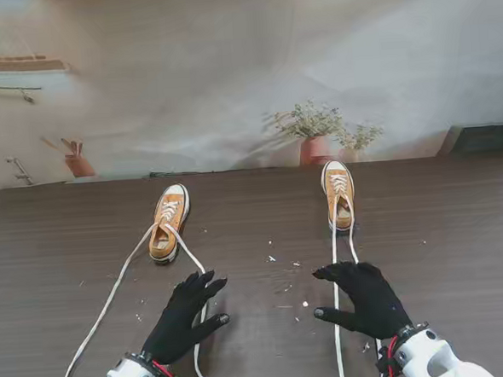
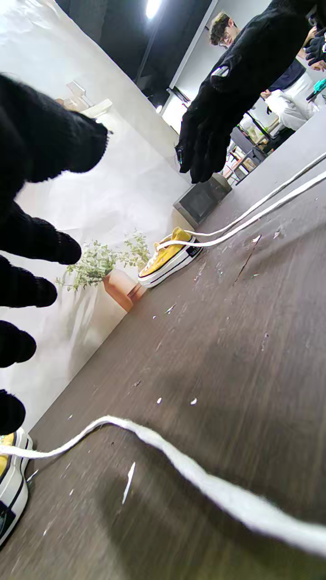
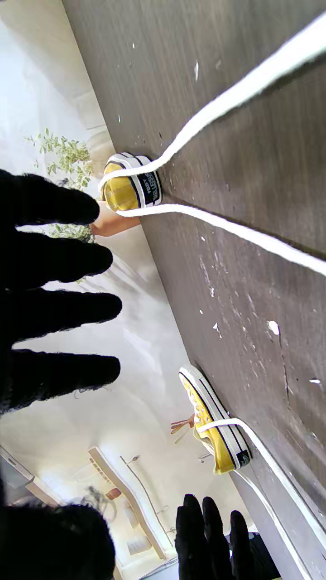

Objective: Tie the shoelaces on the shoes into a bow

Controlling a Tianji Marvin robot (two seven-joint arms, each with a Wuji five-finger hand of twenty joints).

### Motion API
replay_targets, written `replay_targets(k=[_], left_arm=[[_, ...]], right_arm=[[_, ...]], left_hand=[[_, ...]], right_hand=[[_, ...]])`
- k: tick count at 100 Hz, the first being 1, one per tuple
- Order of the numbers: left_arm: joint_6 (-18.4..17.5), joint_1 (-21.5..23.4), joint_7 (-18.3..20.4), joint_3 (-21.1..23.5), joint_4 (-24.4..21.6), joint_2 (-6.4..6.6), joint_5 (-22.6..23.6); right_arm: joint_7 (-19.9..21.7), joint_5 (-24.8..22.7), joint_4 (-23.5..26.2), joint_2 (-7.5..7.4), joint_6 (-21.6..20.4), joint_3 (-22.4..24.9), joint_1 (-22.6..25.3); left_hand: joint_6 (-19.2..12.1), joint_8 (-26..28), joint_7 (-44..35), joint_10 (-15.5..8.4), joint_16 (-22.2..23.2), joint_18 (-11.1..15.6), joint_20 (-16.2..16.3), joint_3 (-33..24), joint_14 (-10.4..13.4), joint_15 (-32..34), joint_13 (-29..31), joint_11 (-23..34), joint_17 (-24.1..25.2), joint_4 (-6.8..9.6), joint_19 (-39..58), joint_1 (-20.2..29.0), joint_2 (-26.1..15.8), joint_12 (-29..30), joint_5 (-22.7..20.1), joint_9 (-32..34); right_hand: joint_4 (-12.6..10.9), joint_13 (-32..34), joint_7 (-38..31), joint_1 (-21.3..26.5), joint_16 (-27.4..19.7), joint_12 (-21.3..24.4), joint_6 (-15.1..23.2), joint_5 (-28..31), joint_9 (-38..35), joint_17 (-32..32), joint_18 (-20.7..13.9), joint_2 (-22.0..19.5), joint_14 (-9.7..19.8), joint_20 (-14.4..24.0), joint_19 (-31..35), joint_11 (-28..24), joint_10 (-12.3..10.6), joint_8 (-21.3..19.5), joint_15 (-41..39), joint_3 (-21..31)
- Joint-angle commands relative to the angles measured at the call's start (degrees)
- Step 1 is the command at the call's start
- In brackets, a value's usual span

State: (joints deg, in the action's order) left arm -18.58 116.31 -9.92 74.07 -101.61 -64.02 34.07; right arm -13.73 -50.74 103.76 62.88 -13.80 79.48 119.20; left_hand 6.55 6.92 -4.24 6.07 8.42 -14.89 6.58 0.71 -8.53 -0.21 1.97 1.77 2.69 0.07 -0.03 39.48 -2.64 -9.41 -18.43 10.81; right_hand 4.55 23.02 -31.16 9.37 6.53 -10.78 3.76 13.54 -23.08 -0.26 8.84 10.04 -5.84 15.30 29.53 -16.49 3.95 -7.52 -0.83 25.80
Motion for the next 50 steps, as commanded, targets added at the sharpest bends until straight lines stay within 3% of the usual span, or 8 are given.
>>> replay_targets(k=[1,50], left_arm=[[-0.07,0.24,0.5,0.04,-0.21,0.07,0.22],[0.53,-0.14,0.27,0.25,-0.39,0.2,2.06]], right_arm=[[0.78,-0.29,-0.03,-0.08,0.21,-0.2,-0.02],[0.52,1.34,0.13,0.18,0.23,-0.49,0.01]], left_hand=[[-2.65,1.1,0.13,0.09,1.27,3.35,0.52,0.4,-0.01,-0.14,-0.95,-0.1,0.69,0.65,-0.34,1.33,0.67,-0.97,-0.74,-0.14],[-1.9,1.75,-0.62,0.79,1.6,3.42,0.98,0.36,-0.17,0.1,-0.38,0.19,0.57,0.65,-0.18,1.77,0.86,-1.16,-2.3,1.01]], right_hand=[[-1.13,0.5,-0.5,1.18,-0.07,-0.51,0.81,0.71,-0.73,-0.14,-0.1,0.29,-0.29,0.01,0.46,-0.44,-0.57,-1.05,0.28,1.19],[-1.17,1.11,-0.83,1.87,-0.09,-0.61,0.71,1.39,-1.52,0.02,-0.09,0.57,-0.49,-0.42,1.09,-0.63,-0.38,-1.11,0.14,1.12]])
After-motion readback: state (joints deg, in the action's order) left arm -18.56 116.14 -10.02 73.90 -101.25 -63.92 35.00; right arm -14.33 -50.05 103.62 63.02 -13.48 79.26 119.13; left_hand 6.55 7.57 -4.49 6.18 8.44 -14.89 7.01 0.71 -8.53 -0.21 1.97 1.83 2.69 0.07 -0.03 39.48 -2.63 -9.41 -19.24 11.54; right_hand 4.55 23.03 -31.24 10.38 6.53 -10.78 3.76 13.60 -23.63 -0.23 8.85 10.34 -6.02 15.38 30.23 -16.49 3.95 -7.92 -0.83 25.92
